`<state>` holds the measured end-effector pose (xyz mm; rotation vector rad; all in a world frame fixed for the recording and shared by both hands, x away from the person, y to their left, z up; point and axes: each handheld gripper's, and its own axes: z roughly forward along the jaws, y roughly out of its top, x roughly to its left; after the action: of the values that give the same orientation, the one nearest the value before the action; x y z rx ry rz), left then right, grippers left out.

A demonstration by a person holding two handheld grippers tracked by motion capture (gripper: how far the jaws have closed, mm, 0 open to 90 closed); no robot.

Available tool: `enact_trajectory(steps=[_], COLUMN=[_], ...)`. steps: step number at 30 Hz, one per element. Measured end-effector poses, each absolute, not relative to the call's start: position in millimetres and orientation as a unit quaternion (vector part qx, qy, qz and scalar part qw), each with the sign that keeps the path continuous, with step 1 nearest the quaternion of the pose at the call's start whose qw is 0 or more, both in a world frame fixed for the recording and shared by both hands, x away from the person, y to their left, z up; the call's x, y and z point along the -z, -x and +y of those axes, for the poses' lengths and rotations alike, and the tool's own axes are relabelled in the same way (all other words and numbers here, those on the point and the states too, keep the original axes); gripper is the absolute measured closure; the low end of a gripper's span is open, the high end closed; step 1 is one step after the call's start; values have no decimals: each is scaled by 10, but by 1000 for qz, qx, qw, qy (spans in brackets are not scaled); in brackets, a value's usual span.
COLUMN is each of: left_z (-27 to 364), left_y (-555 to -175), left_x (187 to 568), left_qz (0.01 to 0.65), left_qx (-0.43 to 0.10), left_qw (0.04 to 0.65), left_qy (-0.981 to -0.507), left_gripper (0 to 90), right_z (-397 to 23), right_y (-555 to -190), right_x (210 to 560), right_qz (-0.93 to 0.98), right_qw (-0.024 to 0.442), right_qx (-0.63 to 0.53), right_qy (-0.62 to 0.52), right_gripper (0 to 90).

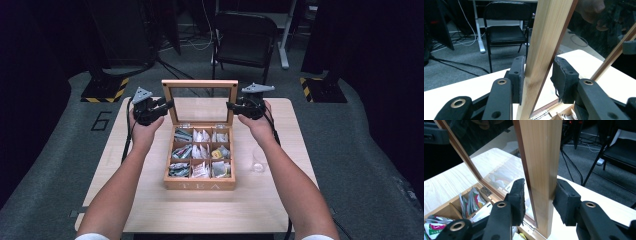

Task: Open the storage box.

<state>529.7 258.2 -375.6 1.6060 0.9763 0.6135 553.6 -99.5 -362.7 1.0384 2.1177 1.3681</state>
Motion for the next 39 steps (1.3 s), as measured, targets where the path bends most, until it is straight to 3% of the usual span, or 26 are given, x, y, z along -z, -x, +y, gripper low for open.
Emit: enact_trajectory(steps=[39], left_z=[2696], left_y=[-5279], left_x=[3794], left_qz=[434], left_qx=[-241], left_qw=[538], left_qy=[-681], left_gripper=[585], right_z=[-994], right_y=[-5758], right_x=[3697], right_qz=[757], right_qw=[185], right_qx=[-479], right_qy=[-404], right_gripper=[652])
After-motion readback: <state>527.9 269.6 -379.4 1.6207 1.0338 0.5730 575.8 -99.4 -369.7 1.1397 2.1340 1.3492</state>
